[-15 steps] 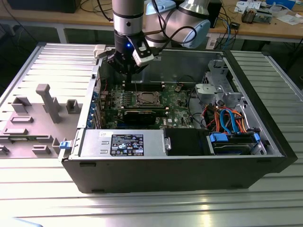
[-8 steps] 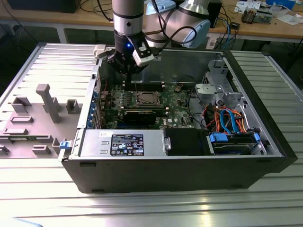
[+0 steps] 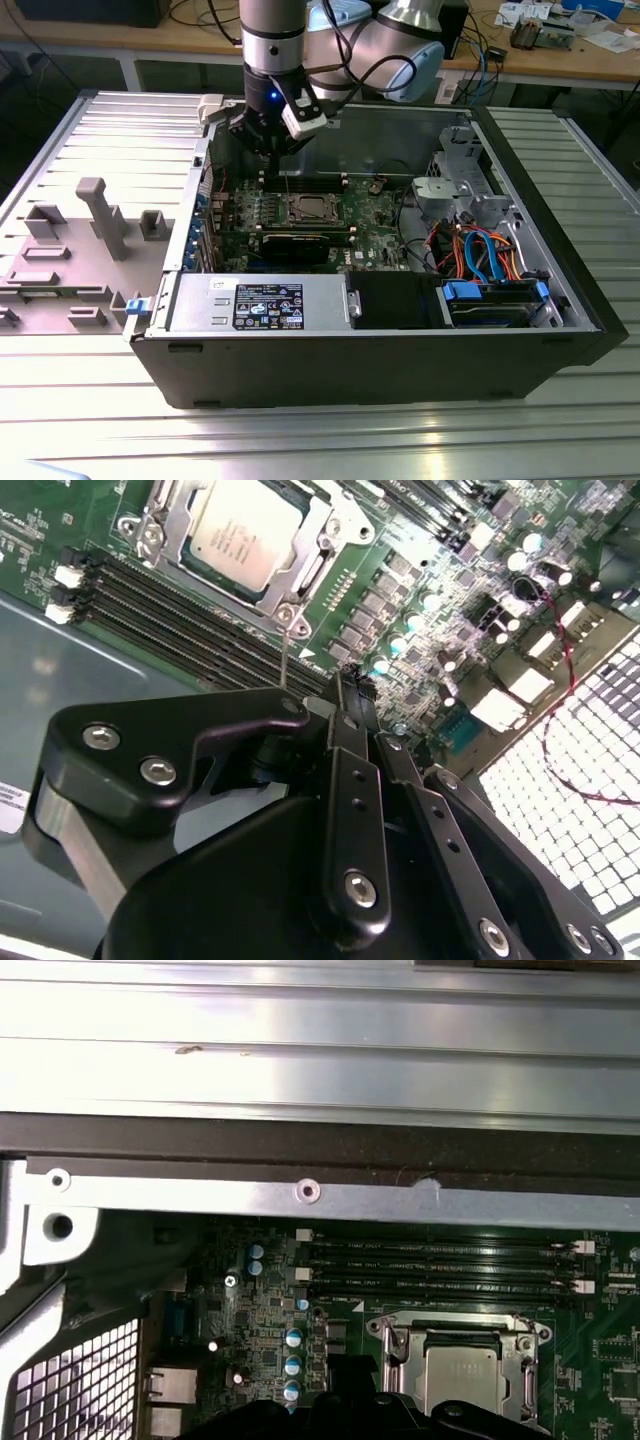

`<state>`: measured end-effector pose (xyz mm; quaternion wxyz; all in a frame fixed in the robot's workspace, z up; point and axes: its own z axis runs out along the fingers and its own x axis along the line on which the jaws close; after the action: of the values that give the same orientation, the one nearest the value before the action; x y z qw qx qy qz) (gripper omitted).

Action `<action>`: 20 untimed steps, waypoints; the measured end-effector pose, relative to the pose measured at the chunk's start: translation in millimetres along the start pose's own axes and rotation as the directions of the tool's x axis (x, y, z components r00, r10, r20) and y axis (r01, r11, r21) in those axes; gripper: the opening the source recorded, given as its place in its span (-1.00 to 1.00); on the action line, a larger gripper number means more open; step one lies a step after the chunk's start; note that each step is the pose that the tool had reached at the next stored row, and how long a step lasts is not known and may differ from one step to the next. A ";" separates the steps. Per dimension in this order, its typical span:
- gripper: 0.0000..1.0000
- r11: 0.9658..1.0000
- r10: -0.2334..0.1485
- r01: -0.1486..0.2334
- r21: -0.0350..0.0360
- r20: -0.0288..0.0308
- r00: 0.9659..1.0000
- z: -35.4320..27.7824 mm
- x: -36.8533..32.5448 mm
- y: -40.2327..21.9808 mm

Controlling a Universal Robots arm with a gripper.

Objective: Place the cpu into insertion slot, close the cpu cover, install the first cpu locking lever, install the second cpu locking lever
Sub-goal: 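Install the first cpu locking lever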

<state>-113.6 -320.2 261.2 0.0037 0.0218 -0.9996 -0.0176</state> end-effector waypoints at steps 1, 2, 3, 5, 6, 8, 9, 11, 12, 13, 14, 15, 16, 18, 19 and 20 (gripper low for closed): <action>-0.79 1.000 0.000 0.000 0.000 0.000 1.000 0.1 -1.5 1.9; -0.79 1.000 0.000 0.000 0.000 0.000 1.000 0.3 -1.8 4.6; -0.79 1.000 0.000 0.000 0.000 0.000 1.000 0.4 -1.9 6.2; -0.79 1.000 0.000 0.000 0.000 0.000 1.000 0.7 -2.7 8.6; -0.79 1.000 0.000 0.000 0.000 0.000 1.000 0.9 -5.0 8.5; -0.79 1.000 0.000 0.000 0.000 0.000 1.000 1.0 -9.6 8.4; -0.79 1.000 0.000 0.000 0.000 0.000 1.000 1.0 -10.8 8.3; -0.79 1.000 0.000 0.000 0.000 0.000 1.000 1.0 -11.9 8.2; -0.79 1.000 0.000 0.000 0.000 0.000 1.000 1.0 -11.9 8.2; -0.79 1.000 0.000 0.000 0.000 0.000 1.000 1.0 -12.0 8.2; -0.79 1.000 0.000 0.000 0.000 0.000 1.000 1.0 -12.0 8.2; -0.79 1.000 0.000 0.000 0.000 0.000 1.000 1.0 -12.1 8.2; -0.79 1.000 0.000 0.000 0.000 0.000 1.000 1.0 -12.1 8.2; -0.79 1.000 0.000 0.000 0.000 0.000 1.000 1.0 -12.3 8.2; -0.79 1.000 0.000 0.000 0.000 0.000 1.000 1.0 -12.5 8.2; -0.79 1.000 0.000 0.000 0.000 0.000 1.000 1.1 -12.8 8.2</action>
<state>-101.2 -311.5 260.3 0.0036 0.0217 -0.9996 -0.0176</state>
